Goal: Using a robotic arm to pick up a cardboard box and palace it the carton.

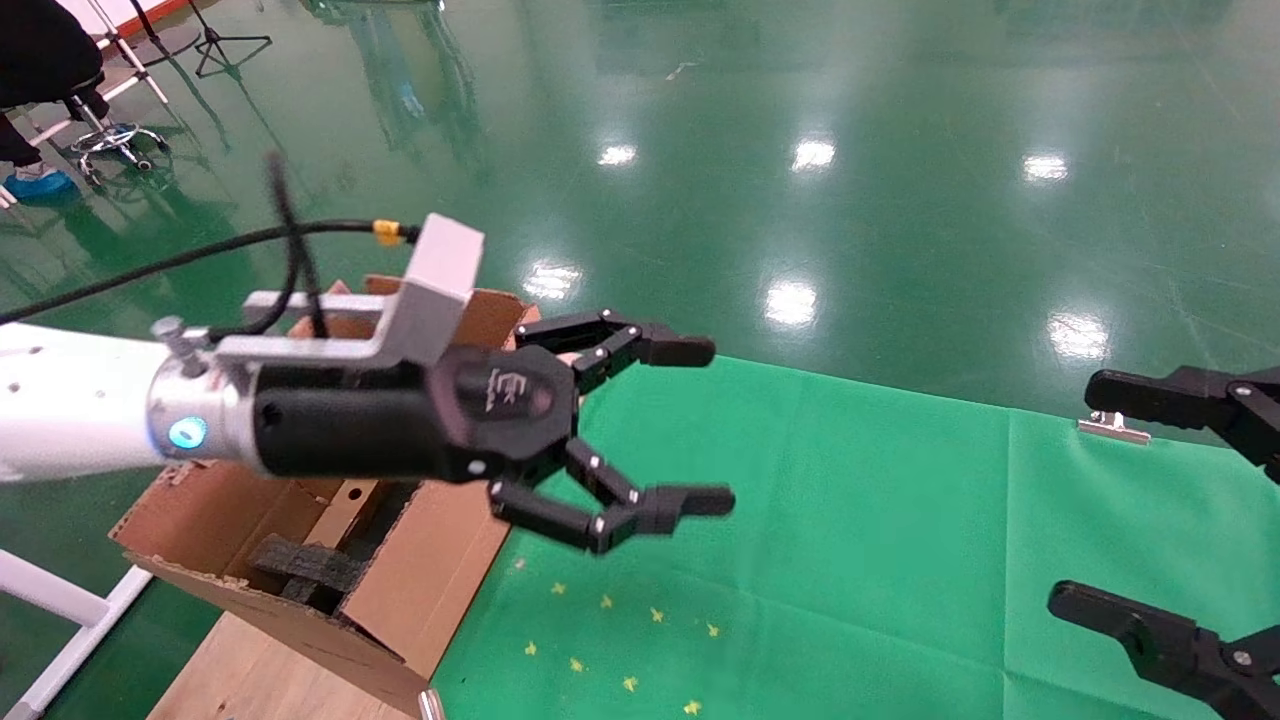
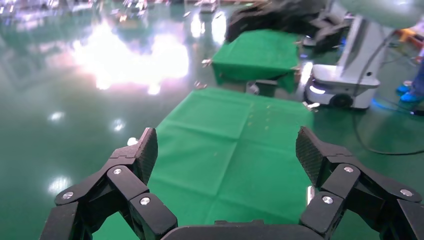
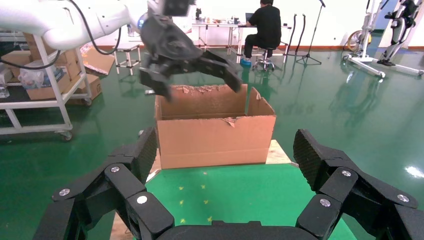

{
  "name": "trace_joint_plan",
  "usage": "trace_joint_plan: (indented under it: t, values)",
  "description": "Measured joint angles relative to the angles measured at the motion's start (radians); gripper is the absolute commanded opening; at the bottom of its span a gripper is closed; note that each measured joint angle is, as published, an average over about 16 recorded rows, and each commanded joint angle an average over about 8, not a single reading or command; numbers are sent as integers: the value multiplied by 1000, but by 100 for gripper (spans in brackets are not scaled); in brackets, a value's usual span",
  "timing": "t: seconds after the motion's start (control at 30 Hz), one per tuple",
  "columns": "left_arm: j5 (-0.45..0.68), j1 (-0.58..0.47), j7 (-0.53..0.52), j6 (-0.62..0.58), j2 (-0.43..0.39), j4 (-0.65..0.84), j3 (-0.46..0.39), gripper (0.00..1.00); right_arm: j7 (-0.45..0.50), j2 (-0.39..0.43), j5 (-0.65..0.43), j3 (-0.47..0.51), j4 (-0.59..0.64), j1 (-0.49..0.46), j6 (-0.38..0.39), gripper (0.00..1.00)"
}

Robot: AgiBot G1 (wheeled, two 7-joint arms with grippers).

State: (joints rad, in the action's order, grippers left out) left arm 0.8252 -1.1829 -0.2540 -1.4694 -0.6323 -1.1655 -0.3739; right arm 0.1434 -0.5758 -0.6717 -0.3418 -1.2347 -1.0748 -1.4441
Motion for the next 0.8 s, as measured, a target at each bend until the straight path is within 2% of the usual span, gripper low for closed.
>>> trace_joint_plan:
  t: [0.37, 0.8]
  values:
    - [-101, 116, 67, -29, 22, -127, 101, 100, 0, 0, 0, 0, 0, 0, 0, 100]
    - [-107, 122, 70, -30, 24, -132, 106, 100, 0, 0, 0, 0, 0, 0, 0, 100]
